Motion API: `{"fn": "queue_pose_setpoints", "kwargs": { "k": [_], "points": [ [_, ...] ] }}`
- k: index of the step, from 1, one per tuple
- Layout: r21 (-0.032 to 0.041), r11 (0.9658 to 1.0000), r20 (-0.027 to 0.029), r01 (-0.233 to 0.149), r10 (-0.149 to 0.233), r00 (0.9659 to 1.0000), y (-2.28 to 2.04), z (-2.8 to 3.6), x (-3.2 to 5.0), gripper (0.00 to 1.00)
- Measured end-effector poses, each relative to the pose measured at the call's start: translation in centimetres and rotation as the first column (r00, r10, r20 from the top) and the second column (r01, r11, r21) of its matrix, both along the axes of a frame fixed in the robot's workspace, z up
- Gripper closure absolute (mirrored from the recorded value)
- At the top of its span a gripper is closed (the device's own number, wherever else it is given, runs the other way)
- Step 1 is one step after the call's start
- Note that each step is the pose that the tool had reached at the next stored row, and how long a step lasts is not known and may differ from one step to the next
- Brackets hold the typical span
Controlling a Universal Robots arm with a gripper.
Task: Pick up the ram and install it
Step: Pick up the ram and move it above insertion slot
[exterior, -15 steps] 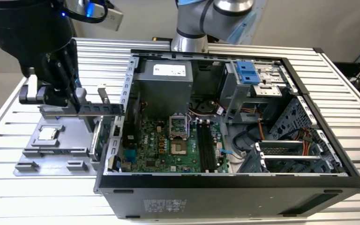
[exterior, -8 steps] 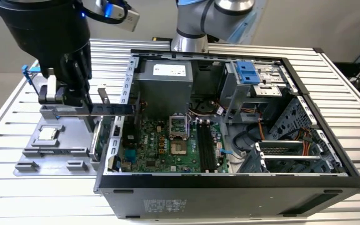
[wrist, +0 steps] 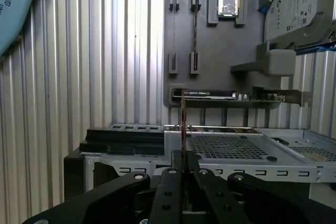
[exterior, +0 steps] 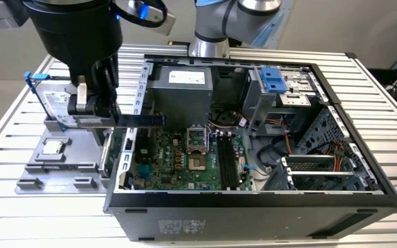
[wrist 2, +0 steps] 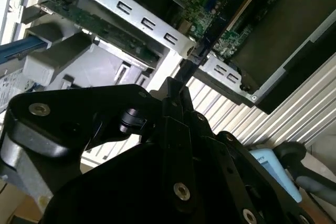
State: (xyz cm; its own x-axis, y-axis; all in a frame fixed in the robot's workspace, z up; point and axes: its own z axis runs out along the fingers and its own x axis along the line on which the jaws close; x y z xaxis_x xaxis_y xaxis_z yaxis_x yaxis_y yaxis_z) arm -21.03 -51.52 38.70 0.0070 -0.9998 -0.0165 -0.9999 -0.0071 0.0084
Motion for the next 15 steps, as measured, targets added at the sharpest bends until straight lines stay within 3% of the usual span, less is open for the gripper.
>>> {"fn": "queue_pose_setpoints", "kwargs": {
  "k": [15],
  "points": [
    [0.0001,1.0,-0.0004,0.0,0.0,1.0,0.0,-0.01,4.63,1.0]
  ]
}}
